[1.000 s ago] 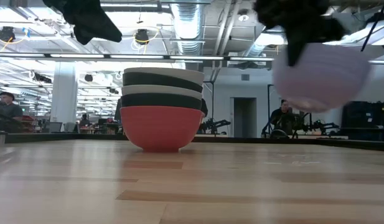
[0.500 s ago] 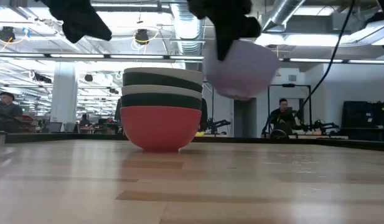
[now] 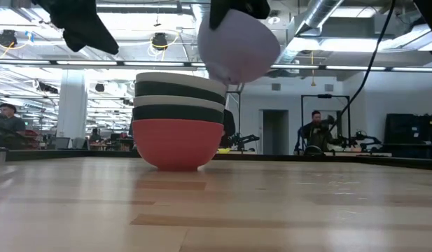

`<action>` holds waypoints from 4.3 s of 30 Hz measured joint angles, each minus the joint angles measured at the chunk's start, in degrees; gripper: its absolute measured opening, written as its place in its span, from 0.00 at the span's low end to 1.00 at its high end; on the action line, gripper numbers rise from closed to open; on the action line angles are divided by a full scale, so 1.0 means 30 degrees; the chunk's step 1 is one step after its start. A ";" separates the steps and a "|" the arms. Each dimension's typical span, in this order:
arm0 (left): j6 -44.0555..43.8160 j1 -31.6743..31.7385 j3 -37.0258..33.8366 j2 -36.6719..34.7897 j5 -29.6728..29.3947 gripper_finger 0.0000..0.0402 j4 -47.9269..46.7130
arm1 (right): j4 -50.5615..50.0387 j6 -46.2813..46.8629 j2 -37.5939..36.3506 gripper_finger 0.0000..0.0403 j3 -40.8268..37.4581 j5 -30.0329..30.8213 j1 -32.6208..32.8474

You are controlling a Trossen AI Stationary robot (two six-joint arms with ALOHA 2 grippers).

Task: Nest bowls inside each other
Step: Stack the light blue bowl on the white bowl, then return to Home Position

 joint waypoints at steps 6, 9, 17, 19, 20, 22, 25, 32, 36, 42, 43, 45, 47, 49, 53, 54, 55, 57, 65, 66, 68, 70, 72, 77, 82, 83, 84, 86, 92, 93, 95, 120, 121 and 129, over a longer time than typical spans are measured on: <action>0.0449 0.0006 -0.0002 0.0005 0.0017 0.13 0.1115 | 0.0700 -0.0849 0.0031 0.04 -0.0016 -0.0236 0.0010; 0.0909 0.0006 0.0001 0.0015 0.0222 0.13 0.2004 | 0.1676 -0.1528 0.0025 0.02 -0.0020 -0.0364 0.0051; 0.1124 0.0013 0.0001 0.0015 0.0211 0.13 0.2400 | 0.4425 -0.4344 0.0680 0.07 0.0054 -0.1303 0.0064; 0.0975 0.0013 0.0001 0.0015 0.0211 0.13 0.2390 | 0.4114 -0.4479 0.1129 0.06 -0.0110 -0.1987 -0.0018; 0.0911 0.0013 0.0001 0.0007 0.0211 0.13 0.2394 | 0.4069 -0.4709 0.1500 0.05 -0.0128 -0.2426 -0.0046; 0.0724 0.0013 0.0001 0.0022 0.0211 0.13 0.2374 | 0.5247 -0.4912 0.2129 0.03 0.0005 -0.3564 -0.0142; 0.0423 0.0013 0.0016 0.0020 0.0198 0.13 0.2385 | 0.4390 -0.4941 0.2786 0.03 -0.0050 -0.3838 -0.0182; 0.0000 0.0013 0.0016 0.0015 0.0176 0.13 0.2376 | 0.3063 -0.4906 0.3062 0.07 -0.0024 -0.2490 -0.0007; 0.0147 0.0013 0.0016 0.0015 0.0144 0.13 0.2393 | 0.1527 -0.4840 0.2879 0.02 -0.0038 -0.1867 -0.0153; 0.0240 0.0013 0.0016 0.0016 -0.0018 0.13 0.2367 | 0.0101 -0.4271 0.2821 0.06 -0.0038 -0.1428 -0.0385; 0.0350 0.0013 0.0016 0.0016 -0.0015 0.13 0.2360 | -0.0084 -0.4192 0.2821 0.06 -0.0038 -0.1394 -0.0403; 0.0428 0.0013 0.0016 0.0015 -0.0015 0.13 0.2327 | -0.0140 -0.4206 0.2821 0.06 -0.0038 -0.1321 -0.0415; 0.0491 0.0013 0.0016 0.0019 -0.0032 0.13 0.2323 | -0.0047 -0.4265 0.2821 0.03 -0.0038 -0.1301 -0.0415; 0.0567 0.0013 0.0016 0.0022 -0.0044 0.13 0.2323 | -0.0136 -0.4068 0.2821 0.02 -0.0038 -0.1288 -0.0421; 0.0574 0.0013 0.0016 0.0022 -0.0044 0.13 0.2316 | -0.0350 -0.3712 0.2821 0.05 -0.0038 -0.1292 -0.0604; 0.0574 0.0013 0.0016 0.0017 -0.0044 0.13 0.2316 | -0.0585 -0.3573 0.2821 0.07 -0.0038 -0.1297 -0.0679; 0.0576 0.0019 0.0016 0.0020 -0.0042 0.13 0.2316 | -0.0873 -0.3532 0.2814 0.07 -0.0038 -0.1281 -0.0745; 0.0581 0.0013 0.0016 0.0015 -0.0037 0.13 0.2301 | -0.1244 -0.3482 0.2814 0.06 -0.0041 -0.1128 -0.0824; 0.0771 0.0014 0.0016 0.0015 -0.0044 0.13 0.2294 | -0.1865 -0.3485 0.2814 0.06 -0.0046 -0.0920 -0.1020; 0.0771 0.0013 0.0016 0.0022 -0.0044 0.13 0.2294 | -0.2030 -0.3475 0.2814 0.07 -0.0046 -0.0920 -0.1020; 0.0771 0.0013 0.0016 0.0015 -0.0044 0.13 0.2294 | -0.2121 -0.3332 0.2814 0.08 -0.0046 -0.0913 -0.1035; 0.0778 0.0015 0.0016 0.0020 -0.0053 0.13 0.2294 | -0.2015 -0.3081 0.2814 0.08 -0.0046 -0.0906 -0.1035; 0.0778 0.0019 0.0016 0.0017 -0.0060 0.13 0.2294 | -0.1650 -0.2968 0.2814 0.07 -0.0046 -0.0913 -0.1035; 0.0778 0.0013 0.0016 0.0015 -0.0073 0.13 0.2301 | -0.1323 -0.2661 0.2530 0.08 -0.0046 -0.0870 -0.0922; 0.0916 0.0013 0.0010 0.0016 -0.0221 0.13 0.2309 | -0.1494 -0.2627 0.2566 0.19 0.0218 -0.0785 -0.0765; 0.0924 0.0013 0.0009 0.0022 -0.0341 0.13 0.2309 | -0.1527 -0.2527 0.2566 0.21 0.0288 -0.0784 -0.0753; 0.0924 0.0013 0.0009 0.0022 -0.0468 0.13 0.2309 | -0.1615 -0.2361 0.2566 0.24 0.0304 -0.0786 -0.0755; 0.0998 0.0020 0.0009 0.0015 -0.0613 0.13 0.2316 | -0.2142 -0.1957 0.2566 0.29 0.0304 -0.0719 -0.0765; 0.1226 0.0036 0.0009 0.0015 -0.0685 0.13 0.2316 | -0.3423 -0.1397 0.2566 0.39 0.0308 0.0058 -0.0745; 0.1294 0.0056 0.0009 0.0022 -0.0685 0.13 0.2323 | -0.3387 -0.1419 0.2582 0.40 0.0485 0.0099 -0.0691; 0.1295 0.0122 0.0009 0.0017 -0.0692 0.13 0.2309 | -0.3408 -0.1435 0.2603 0.41 0.0961 0.0115 -0.0663; 0.5860 0.0185 0.3957 -0.0589 0.0976 0.13 0.2781 | -0.3292 -0.1804 -0.3838 0.39 0.0749 0.7042 0.0388; 0.6320 0.0102 0.4563 -0.0775 0.0983 0.13 0.2832 | -0.3141 -0.1919 -0.4452 0.39 0.0749 0.8324 0.0611; 1.0010 -0.1160 0.6738 -0.4102 0.0209 0.13 0.4987 | -0.3469 0.0510 -0.9728 0.36 0.0515 1.6683 0.2633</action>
